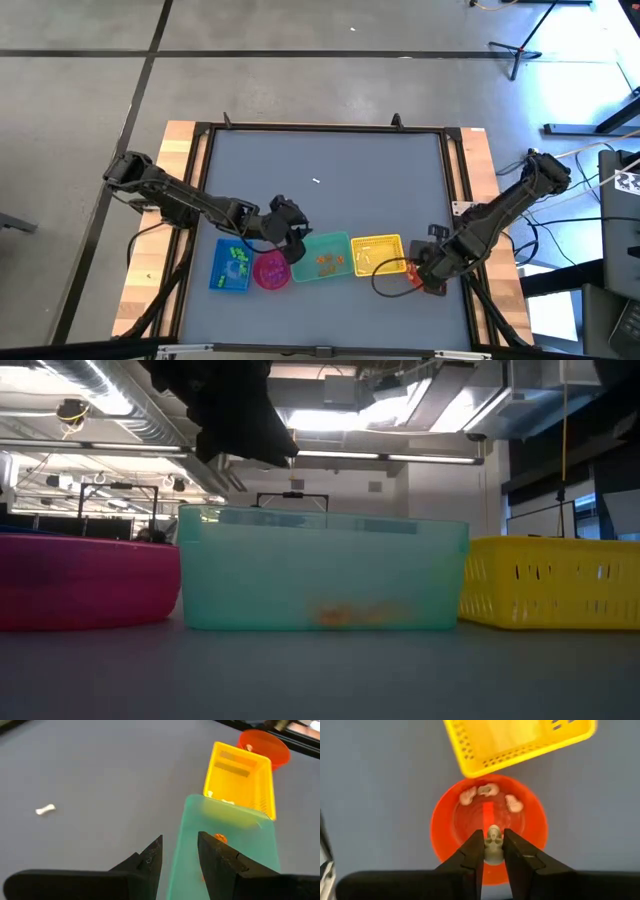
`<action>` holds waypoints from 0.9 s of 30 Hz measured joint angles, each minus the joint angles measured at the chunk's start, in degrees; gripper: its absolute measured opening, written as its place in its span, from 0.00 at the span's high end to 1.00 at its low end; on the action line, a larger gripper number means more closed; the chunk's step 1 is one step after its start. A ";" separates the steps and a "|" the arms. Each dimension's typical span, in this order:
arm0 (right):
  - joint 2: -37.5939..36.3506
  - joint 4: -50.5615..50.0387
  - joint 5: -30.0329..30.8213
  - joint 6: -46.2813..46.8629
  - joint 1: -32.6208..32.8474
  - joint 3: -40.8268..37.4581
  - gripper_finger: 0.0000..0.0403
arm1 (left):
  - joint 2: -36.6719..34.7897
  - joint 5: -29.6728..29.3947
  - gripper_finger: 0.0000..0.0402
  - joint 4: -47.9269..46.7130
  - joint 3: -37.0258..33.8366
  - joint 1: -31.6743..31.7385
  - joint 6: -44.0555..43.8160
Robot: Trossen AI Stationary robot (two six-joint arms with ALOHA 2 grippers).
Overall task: Sort Halloween decoration
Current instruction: Put the white skull toy into the orange bin, then put the white bone toy into the yellow bin
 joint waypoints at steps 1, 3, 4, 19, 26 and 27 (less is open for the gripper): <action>0.00 0.22 -0.67 0.04 0.19 0.00 0.84 | 0.00 -0.95 0.73 0.07 0.00 0.01 0.00; 0.00 0.22 -1.84 -0.04 0.20 0.00 0.83 | 0.00 -2.45 0.73 0.47 0.00 0.37 0.00; 0.00 0.16 -2.34 -0.19 0.20 0.00 0.82 | 0.00 -2.78 0.73 0.89 0.01 0.68 0.01; 0.02 0.24 -1.60 -1.34 0.15 0.00 0.60 | 0.00 0.99 0.73 23.41 0.00 11.14 15.03; 0.02 0.24 -1.38 -1.40 0.13 0.00 0.60 | 0.00 10.46 0.73 30.32 0.02 20.89 19.82; 0.02 0.24 -1.38 -1.40 0.13 0.00 0.60 | 0.00 11.85 0.73 30.46 0.02 22.39 20.07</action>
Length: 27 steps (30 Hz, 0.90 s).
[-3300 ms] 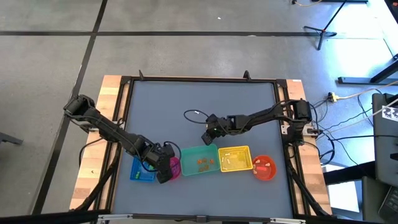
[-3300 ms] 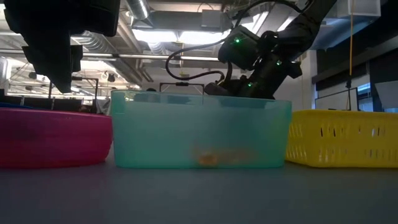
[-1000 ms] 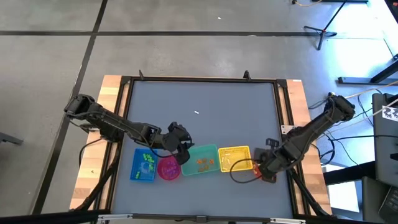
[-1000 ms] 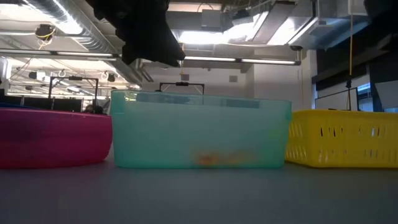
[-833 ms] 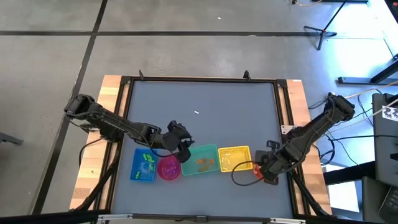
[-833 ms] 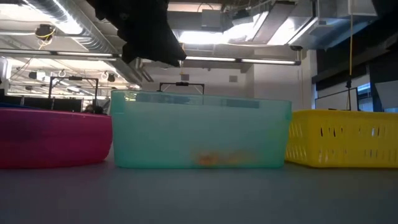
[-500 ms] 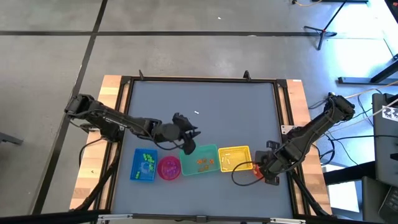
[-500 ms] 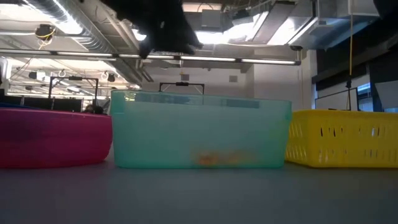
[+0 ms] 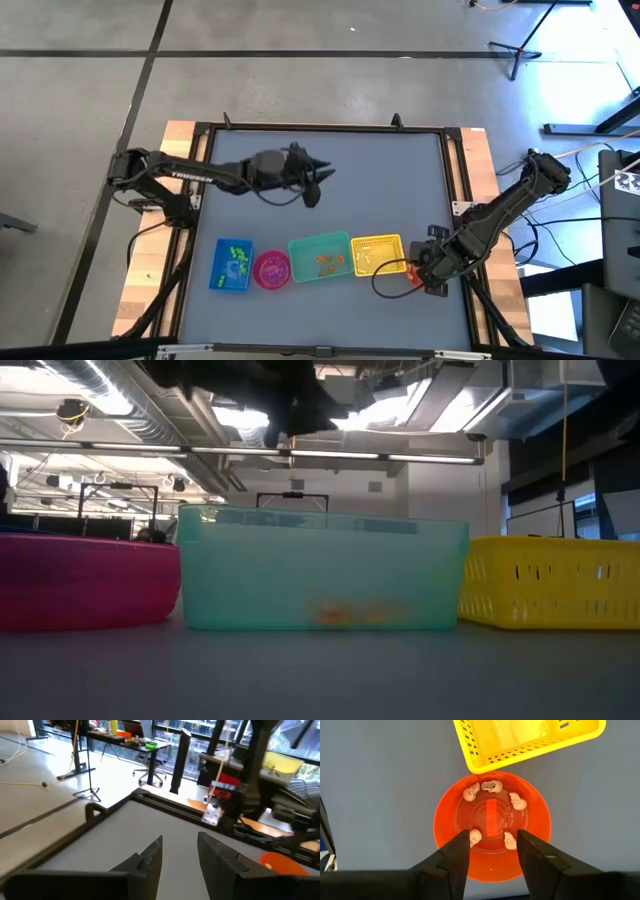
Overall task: Sort Halloween decoration
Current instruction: Put the white bone toy into the yellow bin
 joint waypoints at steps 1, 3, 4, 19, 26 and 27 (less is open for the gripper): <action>0.00 0.00 0.00 -0.02 0.00 0.00 0.60 | 0.00 1.37 0.73 0.03 0.00 1.46 0.40; 0.00 0.00 0.00 -0.28 0.00 0.00 0.60 | 0.30 3.75 0.73 0.06 0.00 4.27 0.80; 0.00 0.00 0.02 -0.72 0.00 0.00 0.60 | 0.45 4.98 0.73 -0.01 0.00 5.60 0.81; 0.04 0.65 10.96 -7.92 0.00 0.04 0.61 | 15.11 22.69 0.73 -2.35 7.22 17.77 8.43; 0.04 1.79 13.60 -7.98 -0.02 0.04 0.61 | 20.14 26.45 0.73 -11.83 11.30 20.60 18.16; 0.04 1.70 13.79 -7.98 0.00 0.04 0.61 | 20.47 26.41 0.73 -13.56 11.28 20.91 19.42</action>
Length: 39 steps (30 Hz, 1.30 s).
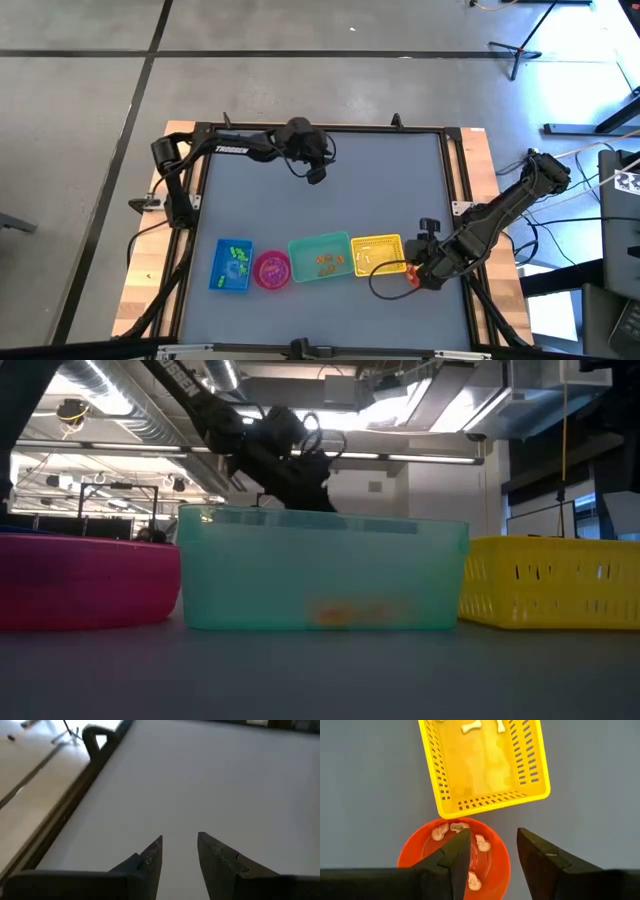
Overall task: Sort Halloween decoration
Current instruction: Put the white bone toy into the yellow bin
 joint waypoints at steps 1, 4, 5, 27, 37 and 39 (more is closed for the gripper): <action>0.00 0.01 0.19 0.00 0.00 0.00 0.61 | 0.39 0.07 0.73 -0.97 -0.05 0.24 1.09; 0.00 0.31 0.30 0.00 0.00 0.00 0.61 | 0.67 -0.02 0.73 -5.02 -0.05 0.83 3.68; 0.00 0.46 0.32 0.00 0.00 0.00 0.61 | 0.67 -0.09 0.73 -6.24 -0.05 0.93 4.48; 0.00 1.79 0.83 0.02 -0.02 0.00 0.61 | 7.93 2.63 0.73 -15.95 -0.12 0.48 13.06; 0.00 1.77 0.83 0.02 -0.02 0.00 0.61 | 8.25 2.86 0.74 -18.04 -0.05 0.46 12.93; 0.00 1.75 0.83 0.02 -0.02 0.00 0.61 | 8.25 2.85 0.75 -18.27 -0.05 0.43 12.87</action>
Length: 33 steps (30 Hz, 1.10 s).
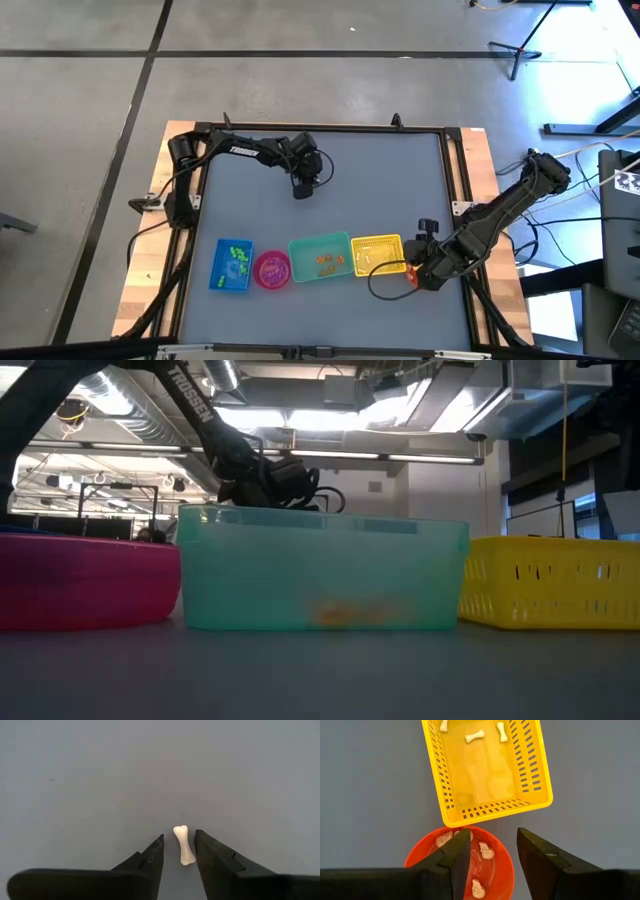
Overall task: Sort Halloween decoration
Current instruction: Put the white bone toy into the yellow bin
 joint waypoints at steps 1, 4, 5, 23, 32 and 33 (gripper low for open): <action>0.00 0.02 0.02 0.00 0.00 0.00 0.61 | 0.00 -0.02 0.76 -0.03 0.00 -0.07 -0.04; 0.00 0.00 0.04 0.00 0.00 0.00 0.61 | 0.00 -0.25 0.78 0.01 0.00 -0.40 -0.03; 0.00 0.00 0.06 0.00 0.00 0.00 0.61 | 0.00 -0.31 0.79 0.04 0.00 -0.53 -0.04; -0.02 -0.02 0.09 0.00 0.02 -0.02 0.61 | 0.00 -4.03 0.89 0.02 0.00 -3.05 -0.15; -0.02 -0.02 0.09 0.00 0.00 -0.02 0.61 | 0.00 -4.02 0.95 0.03 -0.05 -3.07 -0.15; -0.02 -0.02 0.09 0.00 0.01 -0.02 0.61 | 0.00 -4.01 0.95 0.05 -0.05 -3.07 -0.16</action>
